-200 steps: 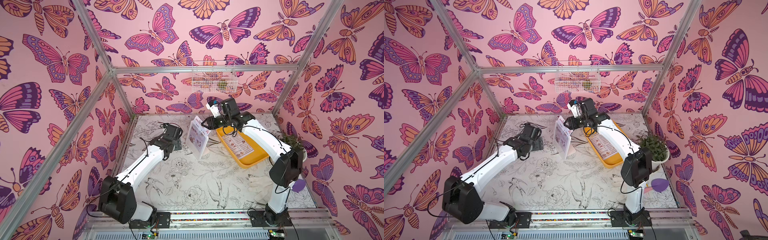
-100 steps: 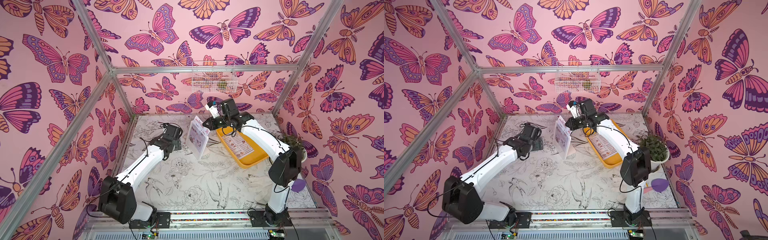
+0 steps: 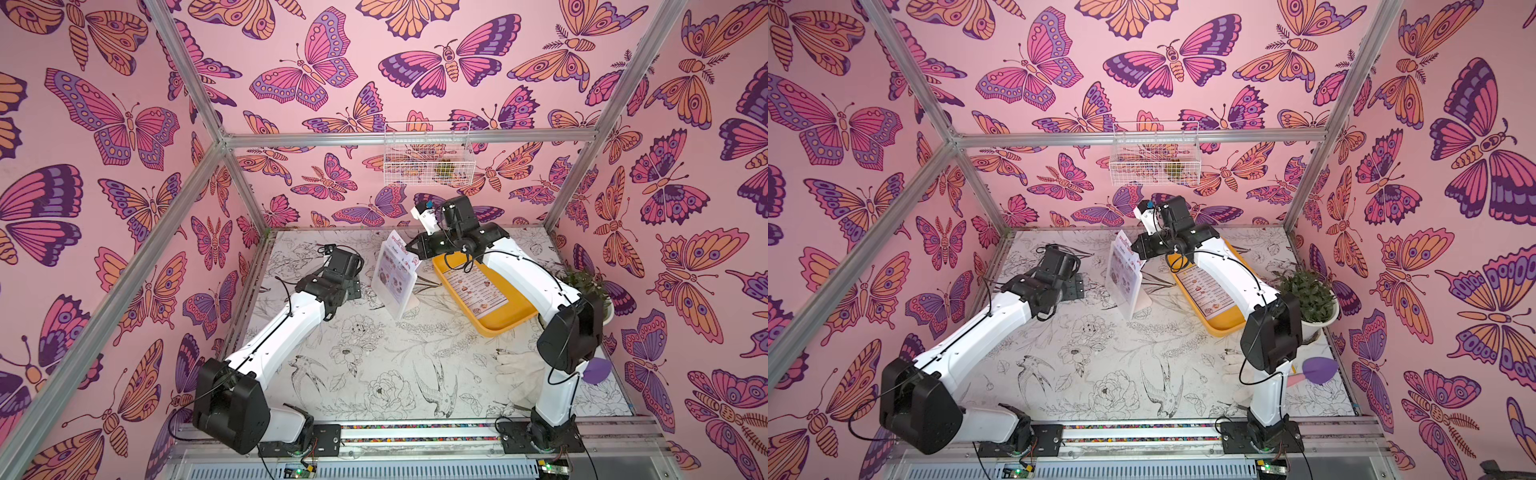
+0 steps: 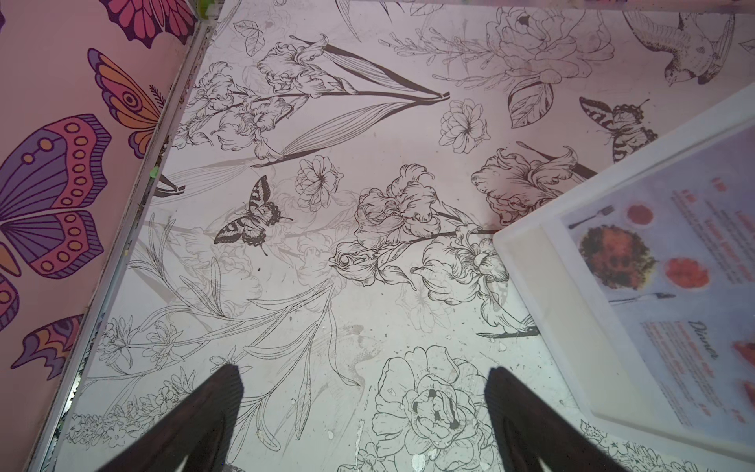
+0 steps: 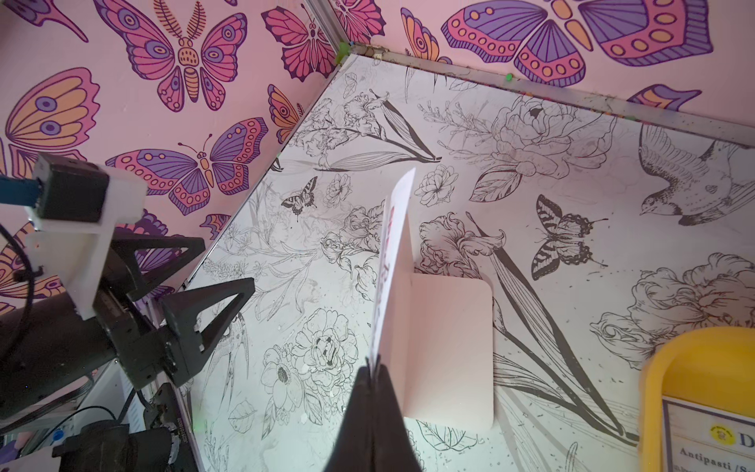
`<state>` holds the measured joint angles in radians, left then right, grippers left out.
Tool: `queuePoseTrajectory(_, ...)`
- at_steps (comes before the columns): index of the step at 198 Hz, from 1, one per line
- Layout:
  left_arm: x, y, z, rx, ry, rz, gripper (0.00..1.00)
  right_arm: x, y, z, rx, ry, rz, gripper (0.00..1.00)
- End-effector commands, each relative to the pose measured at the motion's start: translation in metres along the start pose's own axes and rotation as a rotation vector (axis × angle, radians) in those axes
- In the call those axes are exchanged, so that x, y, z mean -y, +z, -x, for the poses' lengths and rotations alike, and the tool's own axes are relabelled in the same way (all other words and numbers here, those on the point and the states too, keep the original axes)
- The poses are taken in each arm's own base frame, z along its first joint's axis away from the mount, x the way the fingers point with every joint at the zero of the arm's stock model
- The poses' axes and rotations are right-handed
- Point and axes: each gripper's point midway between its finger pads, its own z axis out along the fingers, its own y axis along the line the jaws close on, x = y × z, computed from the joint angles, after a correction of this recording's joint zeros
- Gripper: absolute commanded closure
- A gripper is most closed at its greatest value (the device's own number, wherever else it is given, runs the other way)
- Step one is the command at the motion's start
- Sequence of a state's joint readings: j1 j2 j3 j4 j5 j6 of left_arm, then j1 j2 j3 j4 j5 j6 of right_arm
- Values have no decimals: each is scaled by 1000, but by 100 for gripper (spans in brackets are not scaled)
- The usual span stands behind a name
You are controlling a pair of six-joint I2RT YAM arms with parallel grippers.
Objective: Replace the menus in the menu holders
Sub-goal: Take out the menu from the menu holder, then place the menu at the center of the board.
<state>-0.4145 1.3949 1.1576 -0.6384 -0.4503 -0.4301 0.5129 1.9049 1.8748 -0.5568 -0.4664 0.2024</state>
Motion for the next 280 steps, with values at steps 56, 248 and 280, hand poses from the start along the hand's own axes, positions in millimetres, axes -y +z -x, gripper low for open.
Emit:
queuePoseTrajectory(56, -22, -19, 18, 46, -10, 45, 4, -43, -80, 69, 164, -122, 28, 100)
queuePoseTrajectory(248, -97, -10, 60, 50, -161, 204, 4, -254, -94, -93, -23, -227, 714, 100)
queuePoseTrajectory(280, -105, -6, 52, 29, -183, 232, 4, -223, -50, -116, -136, -234, 606, 100)
